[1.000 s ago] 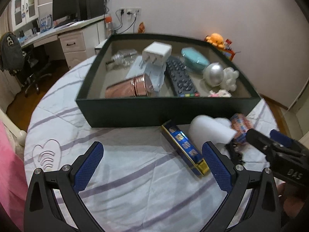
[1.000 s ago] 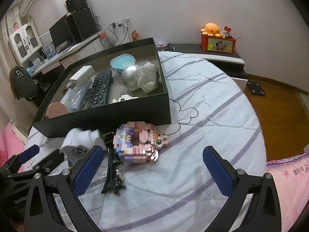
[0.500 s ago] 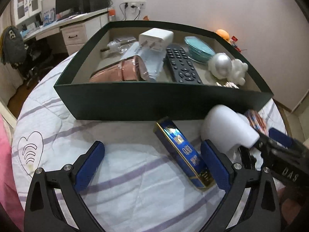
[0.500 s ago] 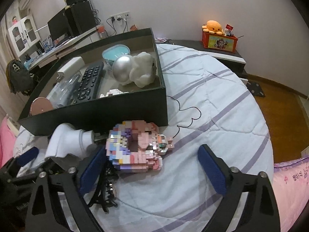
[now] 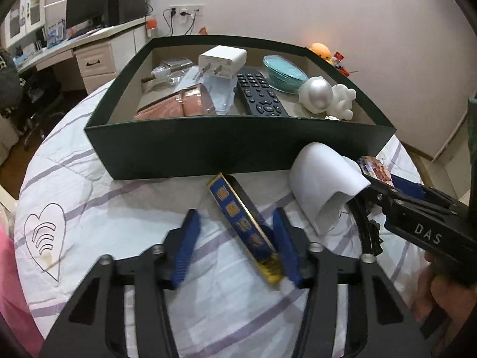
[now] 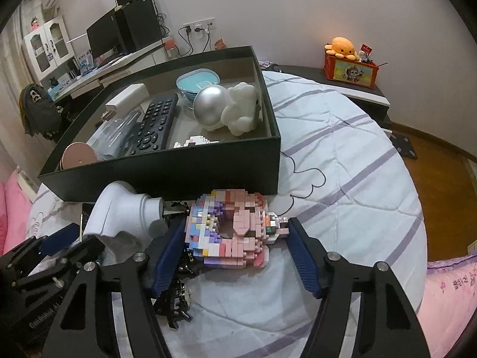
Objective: Organize rigid objects
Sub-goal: 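Grasp the pixel-art block figure with the right tool while the left tool grasps the blue-gold box, then place the block figure in the green box with the right tool while the left tool places the blue-gold box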
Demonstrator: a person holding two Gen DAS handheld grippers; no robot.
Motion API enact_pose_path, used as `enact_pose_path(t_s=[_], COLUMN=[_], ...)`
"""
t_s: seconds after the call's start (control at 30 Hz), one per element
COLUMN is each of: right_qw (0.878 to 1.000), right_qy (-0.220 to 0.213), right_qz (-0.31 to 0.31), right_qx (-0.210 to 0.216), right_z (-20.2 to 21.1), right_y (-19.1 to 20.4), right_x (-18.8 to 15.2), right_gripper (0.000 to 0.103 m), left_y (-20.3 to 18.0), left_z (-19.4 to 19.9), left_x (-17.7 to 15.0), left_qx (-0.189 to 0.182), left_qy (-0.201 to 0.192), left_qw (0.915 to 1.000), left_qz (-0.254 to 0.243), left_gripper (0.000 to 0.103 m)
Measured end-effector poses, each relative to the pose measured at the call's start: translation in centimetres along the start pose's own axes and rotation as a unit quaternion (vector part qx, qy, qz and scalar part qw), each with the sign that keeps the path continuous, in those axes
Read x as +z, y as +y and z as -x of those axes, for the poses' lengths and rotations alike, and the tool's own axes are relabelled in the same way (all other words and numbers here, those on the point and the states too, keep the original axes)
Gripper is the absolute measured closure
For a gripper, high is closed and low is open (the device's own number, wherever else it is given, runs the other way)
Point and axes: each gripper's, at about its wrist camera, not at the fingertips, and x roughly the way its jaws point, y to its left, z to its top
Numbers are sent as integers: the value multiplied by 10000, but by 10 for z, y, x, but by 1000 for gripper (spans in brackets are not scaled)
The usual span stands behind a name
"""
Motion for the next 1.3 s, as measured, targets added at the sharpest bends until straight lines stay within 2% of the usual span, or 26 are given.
enact_pose_path(t_s=[0.17, 0.2, 0.23, 0.37, 0.57, 0.9, 1.3], right_qw=[10000, 10000, 10000, 10000, 9997, 9993, 9969], right_qy=[40, 45, 44, 0, -61, -251, -603], right_qz=[54, 53, 51, -16, -164, -161, 128], right_qx=[-23, -20, -24, 75, 181, 234, 494], right_z=[-5, -5, -4, 5, 16, 40, 72], right_y=[2, 2, 2, 2, 1, 9, 36], right_x=[3, 4, 4, -2, -8, -7, 24], right_gripper=[33, 34, 35, 35, 35, 35, 35], left_y=[2, 2, 3, 12, 18, 24, 35], left_z=[-5, -5, -4, -1, 10, 37, 72], left_x=[1, 0, 1, 0, -7, -2, 34], left_qx=[-68, -103, -224, -439, -466, -371, -298], left_qy=[-5, -9, 10, 96, 61, -222, -588], left_qw=[10000, 9999, 9997, 9988, 9987, 9990, 9978], left_qz=[39, 39, 86, 197, 182, 83, -93], left_gripper=[61, 65, 74, 88, 88, 88, 88])
